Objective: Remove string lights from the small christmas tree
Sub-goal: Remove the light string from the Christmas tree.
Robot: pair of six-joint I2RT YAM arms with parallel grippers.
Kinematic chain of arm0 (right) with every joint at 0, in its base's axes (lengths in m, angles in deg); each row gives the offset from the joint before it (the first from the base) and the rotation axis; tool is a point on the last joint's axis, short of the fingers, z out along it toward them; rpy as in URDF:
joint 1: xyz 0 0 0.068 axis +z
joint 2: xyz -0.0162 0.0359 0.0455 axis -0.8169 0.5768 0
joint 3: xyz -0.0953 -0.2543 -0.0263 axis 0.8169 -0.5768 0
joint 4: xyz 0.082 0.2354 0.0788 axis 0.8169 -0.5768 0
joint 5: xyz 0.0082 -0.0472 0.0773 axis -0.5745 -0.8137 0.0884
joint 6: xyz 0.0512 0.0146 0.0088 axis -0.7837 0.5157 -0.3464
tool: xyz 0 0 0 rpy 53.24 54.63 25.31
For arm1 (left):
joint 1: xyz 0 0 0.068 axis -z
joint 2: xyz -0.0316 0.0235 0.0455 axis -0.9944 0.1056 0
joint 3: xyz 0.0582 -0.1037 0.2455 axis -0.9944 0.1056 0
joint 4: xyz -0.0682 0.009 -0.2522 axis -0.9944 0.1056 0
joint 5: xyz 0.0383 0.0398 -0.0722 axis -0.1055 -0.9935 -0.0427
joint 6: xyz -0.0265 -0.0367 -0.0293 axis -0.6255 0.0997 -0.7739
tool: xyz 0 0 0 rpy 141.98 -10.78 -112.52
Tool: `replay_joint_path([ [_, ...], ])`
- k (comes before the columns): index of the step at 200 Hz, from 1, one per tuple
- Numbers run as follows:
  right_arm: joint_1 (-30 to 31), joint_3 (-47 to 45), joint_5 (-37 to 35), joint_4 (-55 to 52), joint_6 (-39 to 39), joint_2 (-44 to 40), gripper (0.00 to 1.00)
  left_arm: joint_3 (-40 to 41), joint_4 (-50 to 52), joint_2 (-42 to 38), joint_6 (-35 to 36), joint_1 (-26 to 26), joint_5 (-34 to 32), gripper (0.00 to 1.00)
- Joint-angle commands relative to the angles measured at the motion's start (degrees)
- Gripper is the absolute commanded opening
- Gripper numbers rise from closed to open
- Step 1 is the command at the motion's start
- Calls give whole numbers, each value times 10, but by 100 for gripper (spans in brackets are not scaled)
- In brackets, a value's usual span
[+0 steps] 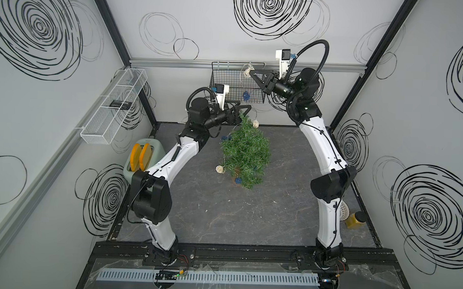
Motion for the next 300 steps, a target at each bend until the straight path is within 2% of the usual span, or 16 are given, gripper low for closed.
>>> replay_joint_path([
  [1, 7, 17, 12, 27, -12, 1, 16, -9, -34, 10, 0, 0, 16, 86],
  [77, 16, 11, 21, 12, -1, -5, 15, -12, -120, 29, -67, -6, 21, 71],
  [103, 16, -9, 18, 16, 2, -16, 15, -25, -116, 35, -71, -10, 19, 53],
  [122, 14, -25, 16, 22, 4, -25, 15, -29, -120, 37, -76, -15, 19, 46],
  [151, 12, -32, 18, 13, 3, -29, 16, -30, -141, 42, -95, -16, 22, 28],
  [176, 9, -61, 12, 11, 4, -44, 24, -38, -142, 45, -101, -16, 20, 10],
  [184, 7, -73, 6, 9, 3, -51, 30, -39, -143, 46, -103, -18, 18, 5],
  [187, 7, -78, 5, 9, 3, -54, 33, -39, -145, 47, -105, -18, 18, 0],
  [209, -6, -121, -8, 11, -12, -79, 61, -46, -160, 54, -125, -21, 20, 0],
  [224, -19, -171, -9, 37, -35, -102, 70, -51, -180, 60, -148, -21, 27, 0],
  [259, -45, -326, -27, 124, -65, -189, 80, -58, -210, 64, -178, -21, 24, 0],
  [300, -63, -456, -38, 177, -74, -271, 82, -74, -226, 69, -206, -31, 12, 0],
])
